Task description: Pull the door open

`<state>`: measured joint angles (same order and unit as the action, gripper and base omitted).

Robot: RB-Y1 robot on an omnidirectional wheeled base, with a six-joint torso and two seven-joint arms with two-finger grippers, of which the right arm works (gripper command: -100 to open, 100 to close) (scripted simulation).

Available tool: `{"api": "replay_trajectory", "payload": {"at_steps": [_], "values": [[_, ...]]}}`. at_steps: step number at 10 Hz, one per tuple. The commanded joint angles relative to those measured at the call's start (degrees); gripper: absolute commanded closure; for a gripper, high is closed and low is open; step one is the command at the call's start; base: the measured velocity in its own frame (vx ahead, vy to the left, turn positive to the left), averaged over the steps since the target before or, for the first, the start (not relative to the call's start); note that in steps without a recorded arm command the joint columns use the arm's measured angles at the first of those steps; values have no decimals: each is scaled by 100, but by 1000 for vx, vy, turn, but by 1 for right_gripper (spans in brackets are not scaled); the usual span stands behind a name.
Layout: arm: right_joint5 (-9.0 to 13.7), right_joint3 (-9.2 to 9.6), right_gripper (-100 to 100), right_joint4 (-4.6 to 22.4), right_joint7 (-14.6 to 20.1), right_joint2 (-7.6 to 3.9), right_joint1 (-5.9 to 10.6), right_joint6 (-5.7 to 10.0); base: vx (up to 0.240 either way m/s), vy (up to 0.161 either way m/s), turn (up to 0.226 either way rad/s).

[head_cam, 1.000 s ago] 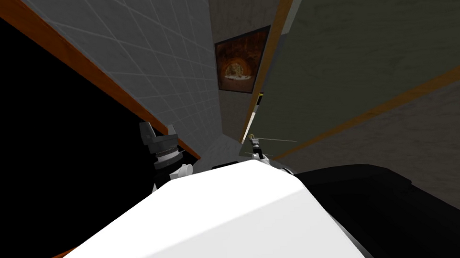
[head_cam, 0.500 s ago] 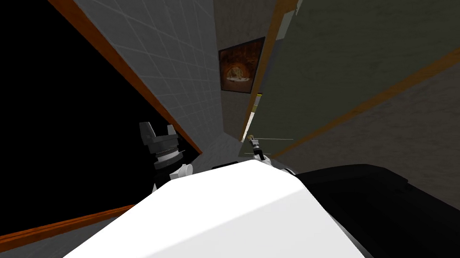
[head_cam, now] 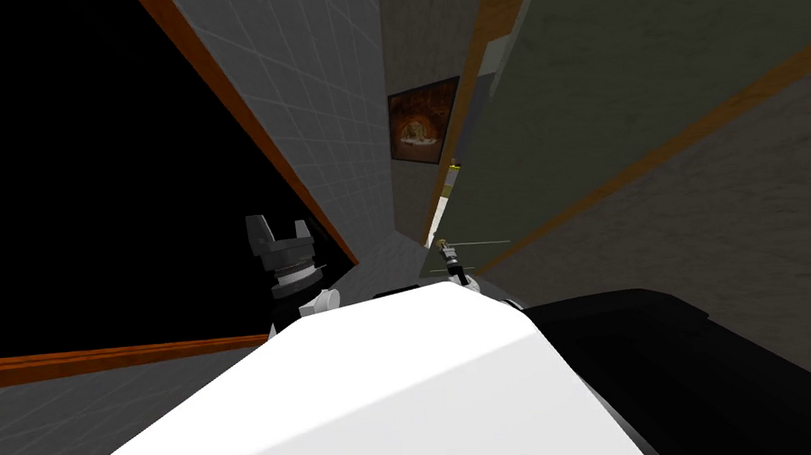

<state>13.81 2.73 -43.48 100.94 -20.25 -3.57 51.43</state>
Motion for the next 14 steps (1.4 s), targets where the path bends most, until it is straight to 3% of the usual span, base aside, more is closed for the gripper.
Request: {"api": "replay_trajectory", "payload": {"at_steps": [1, 6, 11, 12, 13, 14], "values": [[-14, 26, -100, -21, 33, -20, -110, -55, -250, 56, -49], [-64, 108, -100, -60, 125, -58, -285, -30, -200, 49, -40], [6, 11, -100, 76, -78, 123, -166, -3, 185, -60, 55], [-3, 24, -100, 56, -49, 102, -184, -6, 104, -34, 18], [-3, 24, 100, 56, -49, 102, -184, -6, -10, 3, -9], [-3, 24, 100, 56, -49, 102, -184, -6, -36, 10, 1]]}}
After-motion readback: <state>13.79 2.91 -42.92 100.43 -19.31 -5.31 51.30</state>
